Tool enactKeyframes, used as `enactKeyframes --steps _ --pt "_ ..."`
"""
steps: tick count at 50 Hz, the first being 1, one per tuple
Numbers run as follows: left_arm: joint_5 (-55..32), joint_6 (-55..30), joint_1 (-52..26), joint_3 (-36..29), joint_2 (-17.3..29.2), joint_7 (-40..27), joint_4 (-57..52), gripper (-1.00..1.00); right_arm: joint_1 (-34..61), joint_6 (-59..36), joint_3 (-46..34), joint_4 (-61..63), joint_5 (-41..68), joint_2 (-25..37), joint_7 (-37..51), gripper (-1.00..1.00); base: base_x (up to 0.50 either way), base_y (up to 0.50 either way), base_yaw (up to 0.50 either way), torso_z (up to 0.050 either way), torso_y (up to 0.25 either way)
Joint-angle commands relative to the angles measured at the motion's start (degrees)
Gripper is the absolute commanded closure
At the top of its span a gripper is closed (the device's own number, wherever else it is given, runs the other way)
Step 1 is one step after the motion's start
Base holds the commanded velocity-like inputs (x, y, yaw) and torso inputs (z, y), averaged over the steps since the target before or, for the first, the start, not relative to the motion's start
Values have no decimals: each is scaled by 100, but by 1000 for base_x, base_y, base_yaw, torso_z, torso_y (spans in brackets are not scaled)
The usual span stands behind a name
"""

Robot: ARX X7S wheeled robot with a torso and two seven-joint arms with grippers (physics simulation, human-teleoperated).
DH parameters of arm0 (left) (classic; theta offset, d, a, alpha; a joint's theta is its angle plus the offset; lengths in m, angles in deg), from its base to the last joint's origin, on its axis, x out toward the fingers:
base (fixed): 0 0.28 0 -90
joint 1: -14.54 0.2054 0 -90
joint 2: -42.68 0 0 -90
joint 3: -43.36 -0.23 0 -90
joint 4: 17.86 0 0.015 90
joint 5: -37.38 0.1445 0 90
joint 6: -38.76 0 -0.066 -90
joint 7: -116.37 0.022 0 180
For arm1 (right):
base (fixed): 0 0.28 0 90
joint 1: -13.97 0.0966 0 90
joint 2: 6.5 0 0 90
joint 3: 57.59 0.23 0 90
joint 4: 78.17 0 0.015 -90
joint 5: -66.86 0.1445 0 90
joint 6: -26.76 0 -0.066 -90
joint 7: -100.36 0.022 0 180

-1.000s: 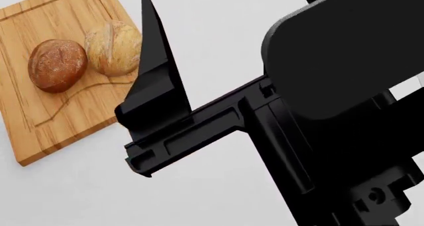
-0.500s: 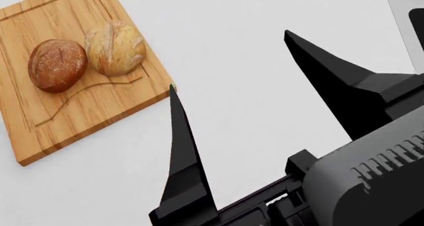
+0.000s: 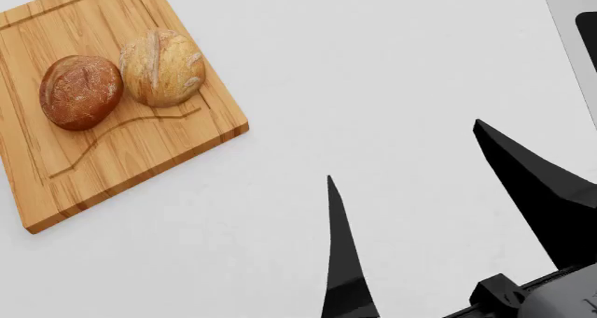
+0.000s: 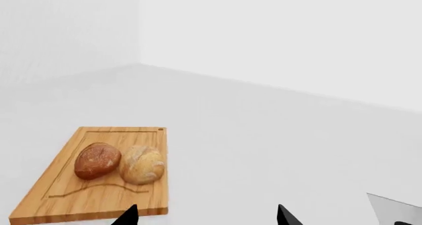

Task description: Place all breads on the cutting board.

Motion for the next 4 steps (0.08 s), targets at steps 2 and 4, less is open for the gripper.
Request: enactKeyframes --steps 2,4 --pt "-460 -1044 -70 1199 -505 339 43 -100 3912 1541 -5603 0 -1349 -194 618 -100 0 0 0 0 0" --pt "-466 -1093 -82 1240 -546 347 67 -100 3913 1624 -5783 0 -1482 -225 718 -100 0 0 0 0 0"
